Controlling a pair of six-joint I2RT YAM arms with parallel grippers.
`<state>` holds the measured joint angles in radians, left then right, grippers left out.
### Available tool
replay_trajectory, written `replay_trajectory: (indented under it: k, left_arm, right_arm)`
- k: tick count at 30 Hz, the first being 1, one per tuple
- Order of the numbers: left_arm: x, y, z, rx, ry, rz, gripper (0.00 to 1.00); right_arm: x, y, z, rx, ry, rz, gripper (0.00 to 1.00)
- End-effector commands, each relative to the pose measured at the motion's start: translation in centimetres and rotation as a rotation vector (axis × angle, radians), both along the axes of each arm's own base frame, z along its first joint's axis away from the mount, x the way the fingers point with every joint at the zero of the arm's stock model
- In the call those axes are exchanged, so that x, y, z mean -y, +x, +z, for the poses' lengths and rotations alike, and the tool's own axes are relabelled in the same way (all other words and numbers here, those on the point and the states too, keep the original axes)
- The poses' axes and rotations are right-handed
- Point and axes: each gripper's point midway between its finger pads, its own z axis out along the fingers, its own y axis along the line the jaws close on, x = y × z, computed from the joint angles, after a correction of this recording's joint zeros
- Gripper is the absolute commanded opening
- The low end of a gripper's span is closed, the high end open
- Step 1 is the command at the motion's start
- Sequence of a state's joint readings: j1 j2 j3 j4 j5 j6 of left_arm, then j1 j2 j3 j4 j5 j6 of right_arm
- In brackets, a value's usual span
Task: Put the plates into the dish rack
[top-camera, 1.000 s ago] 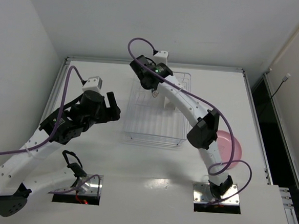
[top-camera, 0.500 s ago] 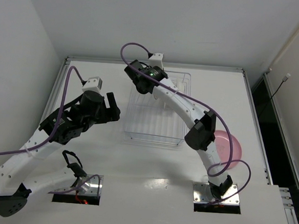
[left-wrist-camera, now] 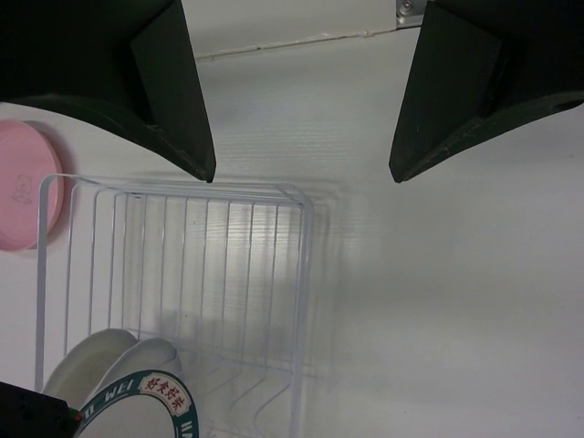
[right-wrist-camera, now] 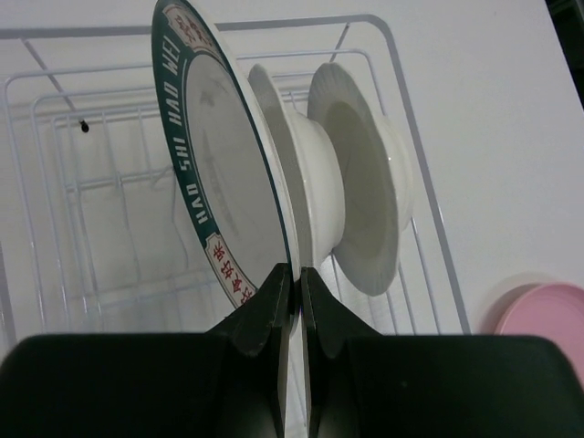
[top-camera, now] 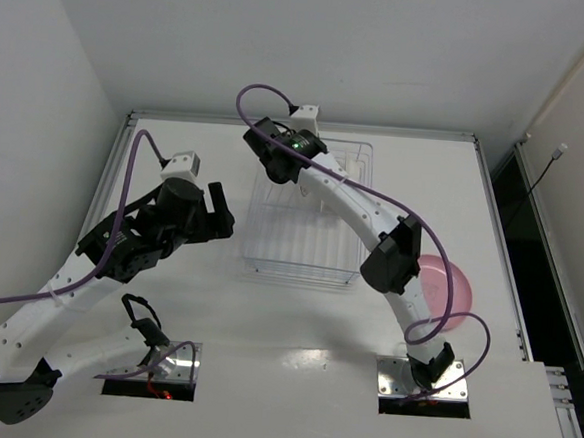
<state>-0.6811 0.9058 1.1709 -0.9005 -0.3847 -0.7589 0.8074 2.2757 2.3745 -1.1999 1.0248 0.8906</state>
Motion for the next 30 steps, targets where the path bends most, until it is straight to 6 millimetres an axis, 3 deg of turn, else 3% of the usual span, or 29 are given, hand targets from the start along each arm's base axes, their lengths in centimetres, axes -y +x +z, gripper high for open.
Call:
replay_trajectory:
  k: [1, 7, 8, 10, 12, 14, 16, 17, 20, 21, 23, 24, 25, 26, 27, 28, 29, 30]
  left_arm:
    - [-0.2, -0.5, -0.2, -0.004, 0.023, -0.015, 0.75]
    - [-0.2, -0.5, -0.2, -0.004, 0.023, -0.015, 0.76]
    - [-0.2, -0.5, -0.5, -0.011, 0.029, -0.015, 0.76]
    - [-0.2, -0.5, -0.5, -0.011, 0.029, -0.015, 0.76]
    - [-0.2, -0.5, -0.5, -0.013, 0.021, -0.010, 0.76]
    - [-0.1, -0.4, -0.7, -0.020, 0.027, -0.010, 0.76]
    - [-0.2, -0.3, -0.4, -0.009, 0.025, -0.003, 0.77]
    - [-0.3, -0.3, -0.4, -0.007, 0.035, -0.010, 0.77]
    - [-0.1, 0.3, 0.1, 0.006, 0.043, -0.007, 0.78]
    - [-0.2, 0.3, 0.2, 0.009, 0.048, 0.000, 0.78]
    - [0.1, 0.7, 0.0, -0.003, 0.057, 0.000, 0.78]
    - [0.1, 0.7, 0.4, 0.005, 0.051, 0.000, 0.78]
    - [0.2, 0.9, 0.1, -0.003, 0.057, 0.000, 0.78]
    - [0.5, 0.9, -0.1, -0.013, 0.059, -0.007, 0.78]
    - [0.5, 0.9, -0.1, -0.013, 0.059, -0.007, 0.78]
    - [0.5, 0.9, -0.1, -0.013, 0.059, -0.007, 0.78]
    - [0.8, 1.0, 0.0, -0.018, 0.056, -0.015, 0.78]
    - [0.9, 1.1, -0.3, -0.026, 0.062, -0.015, 0.78]
  right_arm:
    - [-1.3, 0.6, -0.8, 0.019, 0.056, 0.002, 0.00]
    - [-1.9, -0.4, -5.7, -0.098, 0.018, 0.017, 0.00]
    - [-2.3, -0.8, -6.5, -0.134, 0.035, 0.032, 0.04]
    - [-2.5, -1.4, -7.1, -0.168, 0.049, 0.045, 0.19]
    - [-3.0, -1.7, -6.9, -0.187, 0.084, 0.062, 0.42]
    - [-2.9, -1.3, -4.4, -0.157, 0.121, 0.078, 0.62]
    - [-2.8, -0.7, -1.6, -0.131, 0.181, 0.102, 0.74]
    - [-2.0, -0.4, 0.8, -0.100, 0.224, 0.102, 0.83]
    - [-0.2, -1.0, 5.3, -0.068, 0.329, 0.113, 0.96]
    - [2.1, -1.8, 7.9, -0.043, 0.366, 0.098, 0.96]
    - [3.8, -2.8, 10.2, -0.027, 0.448, 0.112, 1.00]
    - [6.2, -2.8, 9.7, -0.047, 0.441, 0.092, 1.00]
    - [8.1, -4.1, 12.5, 0.003, 0.489, 0.101, 1.00]
    - [9.2, -4.8, 12.6, -0.012, 0.523, 0.101, 1.00]
    - [11.0, -5.4, 11.2, -0.048, 0.517, 0.067, 1.00]
    - [14.3, -5.6, 10.9, -0.053, 0.530, 0.000, 1.00]
    - [15.8, -7.0, 11.8, -0.039, 0.575, -0.004, 1.00]
    - [17.3, -8.1, 9.2, -0.105, 0.563, -0.042, 1.00]
